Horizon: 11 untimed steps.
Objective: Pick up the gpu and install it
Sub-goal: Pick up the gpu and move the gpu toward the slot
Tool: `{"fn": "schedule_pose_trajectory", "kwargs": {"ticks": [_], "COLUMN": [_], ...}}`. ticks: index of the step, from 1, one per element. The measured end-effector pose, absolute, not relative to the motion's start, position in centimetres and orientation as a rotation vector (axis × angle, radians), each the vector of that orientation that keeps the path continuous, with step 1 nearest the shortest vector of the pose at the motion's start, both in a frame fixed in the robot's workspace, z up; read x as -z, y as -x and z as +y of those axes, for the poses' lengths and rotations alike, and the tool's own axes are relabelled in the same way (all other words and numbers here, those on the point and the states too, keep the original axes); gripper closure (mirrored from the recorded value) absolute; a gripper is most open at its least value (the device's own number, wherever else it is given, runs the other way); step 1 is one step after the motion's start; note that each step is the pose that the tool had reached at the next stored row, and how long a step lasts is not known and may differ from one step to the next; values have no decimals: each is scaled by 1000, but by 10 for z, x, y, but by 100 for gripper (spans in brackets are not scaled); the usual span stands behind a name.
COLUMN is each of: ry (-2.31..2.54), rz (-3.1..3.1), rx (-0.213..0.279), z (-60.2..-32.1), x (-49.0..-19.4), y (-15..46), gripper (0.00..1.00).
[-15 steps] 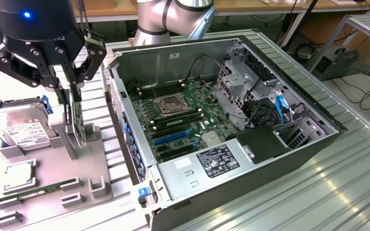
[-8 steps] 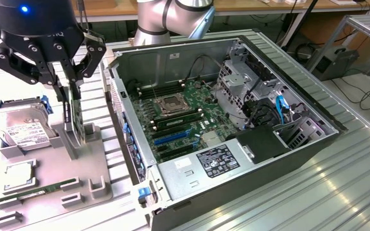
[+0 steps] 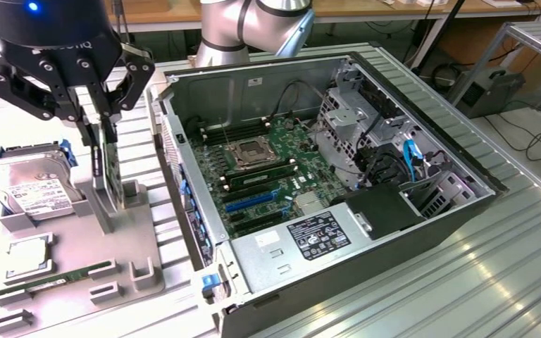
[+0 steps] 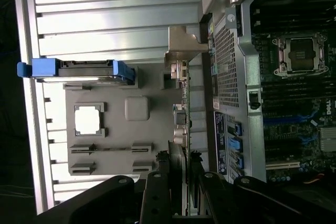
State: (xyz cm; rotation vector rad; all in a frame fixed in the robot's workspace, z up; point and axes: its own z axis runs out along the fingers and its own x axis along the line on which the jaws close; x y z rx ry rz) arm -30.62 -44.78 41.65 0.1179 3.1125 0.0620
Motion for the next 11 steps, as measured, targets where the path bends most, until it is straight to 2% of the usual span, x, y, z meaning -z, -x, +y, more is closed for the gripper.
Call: {"fn": "schedule_pose_trajectory", "kwargs": {"ticks": [11], "ry": [-118], "rz": [3113], "rx": [-62], "z": [-448], "x": [-422], "y": [306], "gripper": [74]}}
